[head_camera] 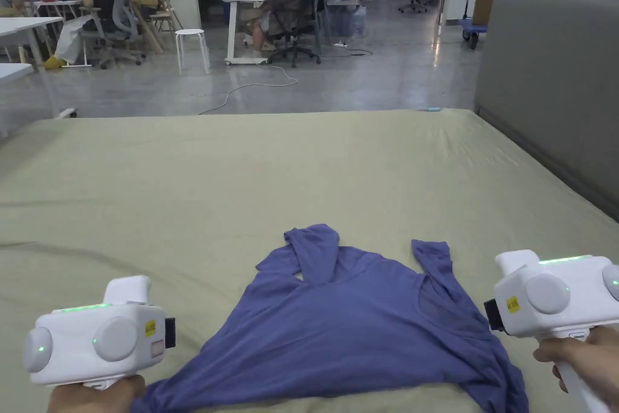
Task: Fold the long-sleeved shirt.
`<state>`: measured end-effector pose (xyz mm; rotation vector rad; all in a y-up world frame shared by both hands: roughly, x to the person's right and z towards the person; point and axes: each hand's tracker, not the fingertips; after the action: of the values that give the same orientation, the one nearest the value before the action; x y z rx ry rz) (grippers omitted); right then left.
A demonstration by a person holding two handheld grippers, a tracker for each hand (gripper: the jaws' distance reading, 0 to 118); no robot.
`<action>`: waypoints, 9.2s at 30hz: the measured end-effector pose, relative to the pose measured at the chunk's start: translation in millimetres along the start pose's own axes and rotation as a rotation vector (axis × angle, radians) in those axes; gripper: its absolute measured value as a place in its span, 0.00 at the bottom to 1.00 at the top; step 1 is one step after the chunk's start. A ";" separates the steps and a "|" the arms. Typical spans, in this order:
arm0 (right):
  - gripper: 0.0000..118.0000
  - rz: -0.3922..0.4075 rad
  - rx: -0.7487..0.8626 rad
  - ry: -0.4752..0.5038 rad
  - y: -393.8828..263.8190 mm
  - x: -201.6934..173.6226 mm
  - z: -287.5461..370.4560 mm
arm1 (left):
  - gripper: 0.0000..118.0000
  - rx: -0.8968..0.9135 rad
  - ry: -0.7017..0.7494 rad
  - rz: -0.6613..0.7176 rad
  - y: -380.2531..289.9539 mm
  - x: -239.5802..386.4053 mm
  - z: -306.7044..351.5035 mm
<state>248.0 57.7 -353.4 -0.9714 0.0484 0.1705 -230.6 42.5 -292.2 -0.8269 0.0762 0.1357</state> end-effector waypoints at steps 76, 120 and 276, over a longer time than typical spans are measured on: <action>0.00 0.006 0.493 -0.114 436.9 59.5 120.2 | 0.00 0.427 -0.085 -0.051 458.1 50.4 40.9; 0.00 -0.066 0.143 0.006 282.1 40.8 24.9 | 0.00 0.048 -0.014 -0.050 278.7 16.0 -22.9; 0.00 -0.014 -0.072 0.111 57.8 4.8 -87.4 | 0.23 -0.233 -0.026 -0.073 92.0 -15.7 -225.2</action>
<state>246.3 18.1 -450.4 -1.0524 0.1386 0.1059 -263.2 -63.5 -509.3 -1.0589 0.0051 0.0877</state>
